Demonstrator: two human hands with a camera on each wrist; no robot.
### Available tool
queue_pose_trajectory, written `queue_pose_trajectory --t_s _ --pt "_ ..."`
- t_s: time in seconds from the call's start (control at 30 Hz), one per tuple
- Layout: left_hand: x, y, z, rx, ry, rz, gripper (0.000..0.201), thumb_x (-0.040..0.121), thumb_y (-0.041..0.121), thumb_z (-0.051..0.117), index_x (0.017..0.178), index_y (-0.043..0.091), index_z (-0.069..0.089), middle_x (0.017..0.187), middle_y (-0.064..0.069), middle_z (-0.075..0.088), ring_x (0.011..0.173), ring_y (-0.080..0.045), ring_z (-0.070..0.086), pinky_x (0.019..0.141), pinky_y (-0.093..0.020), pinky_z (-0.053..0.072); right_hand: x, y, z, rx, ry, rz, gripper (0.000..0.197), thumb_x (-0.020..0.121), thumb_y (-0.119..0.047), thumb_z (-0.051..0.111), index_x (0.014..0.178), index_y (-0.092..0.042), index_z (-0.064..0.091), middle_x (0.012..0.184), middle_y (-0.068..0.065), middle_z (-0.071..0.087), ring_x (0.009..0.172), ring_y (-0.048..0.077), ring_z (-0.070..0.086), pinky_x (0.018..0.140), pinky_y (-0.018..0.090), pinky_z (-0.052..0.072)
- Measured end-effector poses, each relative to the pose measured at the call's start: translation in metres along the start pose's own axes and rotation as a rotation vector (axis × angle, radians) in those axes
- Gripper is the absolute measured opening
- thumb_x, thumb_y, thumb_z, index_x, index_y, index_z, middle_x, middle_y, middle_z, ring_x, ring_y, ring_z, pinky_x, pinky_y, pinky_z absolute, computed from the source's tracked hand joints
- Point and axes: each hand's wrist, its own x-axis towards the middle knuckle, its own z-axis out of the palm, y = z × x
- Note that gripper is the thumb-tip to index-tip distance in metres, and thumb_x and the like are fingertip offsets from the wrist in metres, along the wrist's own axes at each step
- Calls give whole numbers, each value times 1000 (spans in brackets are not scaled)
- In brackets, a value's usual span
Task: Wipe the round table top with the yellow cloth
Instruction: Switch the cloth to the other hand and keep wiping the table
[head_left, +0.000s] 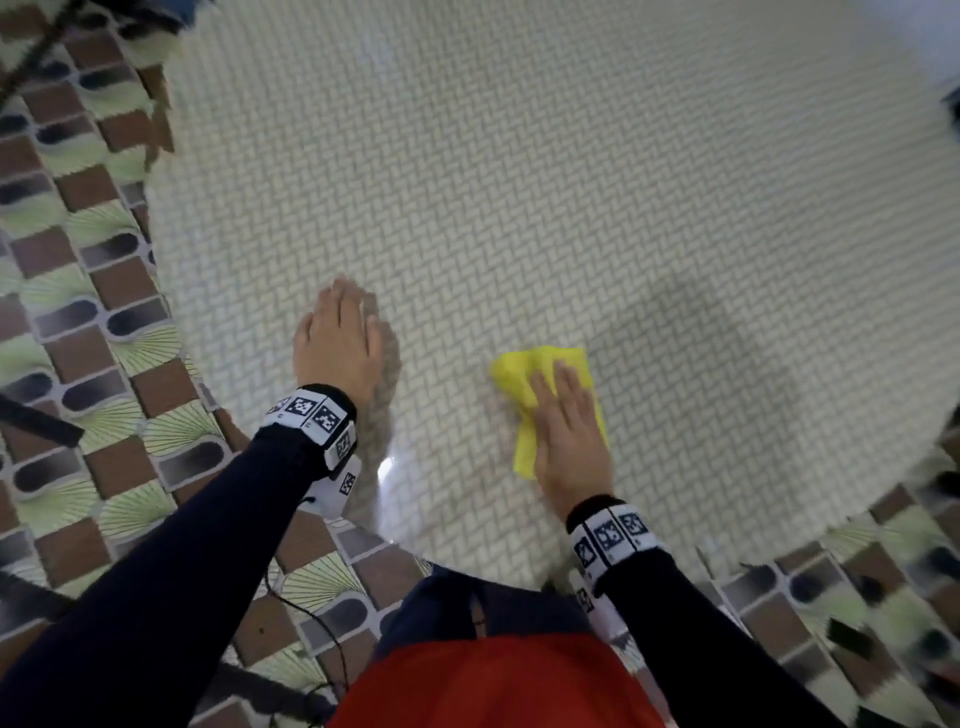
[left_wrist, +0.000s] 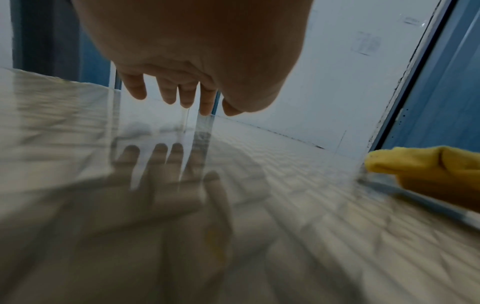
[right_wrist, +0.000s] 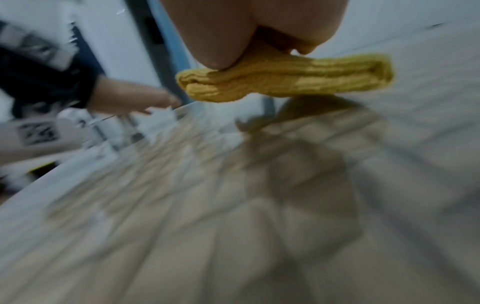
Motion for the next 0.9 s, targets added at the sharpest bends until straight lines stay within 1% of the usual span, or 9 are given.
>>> queue_pose_trajectory --t_s 0.1,0.13,0.2,0.27,0.33,0.43,0.63,0.73,0.9 --pt "14 9 -1 5 -11 21 50 102 32 29 147 10 35 157 -8 28 146 -22 22 117 -45 19 20 28 -22 -72 106 259 54 98 -30 23 146 -10 37 156 12 19 145 30 15 117 34 -6" --pt "19 13 -2 8 -16 20 51 102 32 28 147 9 34 157 -8 27 146 -22 22 118 -45 19 26 36 -24 -103 67 322 57 98 -36 16 149 -14 31 157 7 10 147 28 9 117 37 -8" --pt "28 19 -4 14 -12 18 51 102 32 28 147 9 33 157 -9 27 145 -23 23 117 -46 20 35 44 -22 -141 -103 411 64 92 -50 1 152 -28 9 155 -5 -11 147 22 -7 116 45 -12" --pt "41 25 -6 14 -4 36 51 102 31 30 147 8 34 157 -9 27 145 -24 24 117 -47 21 46 48 -17 -193 -201 427 60 89 -57 -5 147 -42 -8 155 -9 -21 146 19 -16 115 50 -14" --pt "52 27 -5 3 -13 34 51 102 31 30 147 8 33 158 -9 25 146 -24 22 117 -46 19 61 52 -16 -205 -208 431 54 93 -58 2 145 -47 -10 158 -8 -19 146 20 -16 114 51 -14" --pt "72 24 -8 -4 -17 57 50 102 31 31 147 10 34 159 -8 24 147 -22 20 118 -44 18 94 54 -19 -188 -201 479 51 99 -56 9 146 -48 -9 159 -5 -19 146 21 -19 115 52 -13" --pt "122 -6 -20 -1 -46 114 50 103 31 27 148 9 32 159 -8 23 147 -23 19 117 -45 17 202 42 -14 -173 -209 649 54 98 -57 9 147 -47 -12 158 -3 -22 145 23 -20 114 55 -12" --pt "153 -25 -26 -21 -56 133 50 102 31 27 148 11 32 158 -7 24 147 -21 20 117 -44 18 258 23 -6 -167 -200 670 54 99 -55 8 148 -46 -12 158 -1 -22 145 24 -20 114 55 -12" --pt "194 -58 -38 -100 -30 129 47 102 32 29 143 13 41 156 -5 30 145 -19 24 114 -43 20 337 -33 29 -179 -173 639 54 100 -53 9 150 -42 -8 159 0 -19 146 26 -16 115 55 -11"
